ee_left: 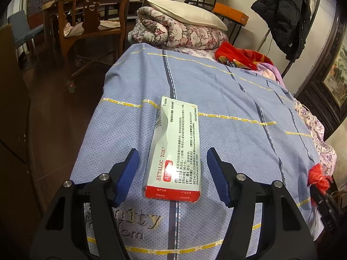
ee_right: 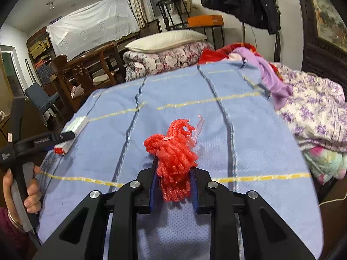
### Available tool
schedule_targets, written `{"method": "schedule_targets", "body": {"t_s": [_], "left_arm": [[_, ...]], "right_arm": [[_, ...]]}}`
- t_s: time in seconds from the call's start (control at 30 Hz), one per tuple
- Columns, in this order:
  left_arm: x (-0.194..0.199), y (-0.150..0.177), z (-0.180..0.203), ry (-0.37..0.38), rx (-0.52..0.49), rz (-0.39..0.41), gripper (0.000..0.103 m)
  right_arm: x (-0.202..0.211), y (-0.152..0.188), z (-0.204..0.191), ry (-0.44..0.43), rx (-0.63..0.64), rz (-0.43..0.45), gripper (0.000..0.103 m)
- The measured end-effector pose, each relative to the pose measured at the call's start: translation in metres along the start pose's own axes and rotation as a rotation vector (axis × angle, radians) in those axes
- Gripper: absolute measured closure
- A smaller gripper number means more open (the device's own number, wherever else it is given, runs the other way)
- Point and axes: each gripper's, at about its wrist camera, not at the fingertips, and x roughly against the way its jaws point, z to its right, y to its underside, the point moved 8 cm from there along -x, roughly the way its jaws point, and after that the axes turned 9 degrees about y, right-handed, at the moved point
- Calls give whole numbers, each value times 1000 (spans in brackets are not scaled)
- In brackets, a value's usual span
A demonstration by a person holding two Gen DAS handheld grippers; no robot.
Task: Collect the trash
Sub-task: 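Carry the medicine box and tassel to the red wastebasket and open both tools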
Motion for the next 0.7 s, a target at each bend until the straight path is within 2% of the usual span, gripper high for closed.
{"method": "schedule_targets", "body": {"t_s": [0.07, 0.3, 0.37, 0.43, 0.5, 0.7], "left_arm": [[-1, 0, 0, -7, -5, -3, 40], [-7, 2, 5, -80, -63, -31, 38], [-7, 2, 5, -80, -62, -28, 40], [-6, 1, 3, -78, -52, -21, 49], [-6, 1, 3, -88, -53, -20, 53], [3, 8, 8, -127, -62, -6, 57]], "right_arm": [[2, -2, 2, -14, -16, 14, 77], [-7, 2, 7, -93, -84, -39, 76], [-8, 1, 5, -83, -68, -37, 76], [-7, 2, 1, -63, -44, -35, 76], [-8, 2, -1, -53, -35, -35, 76], [-1, 8, 1, 4, -44, -32, 78]]}}
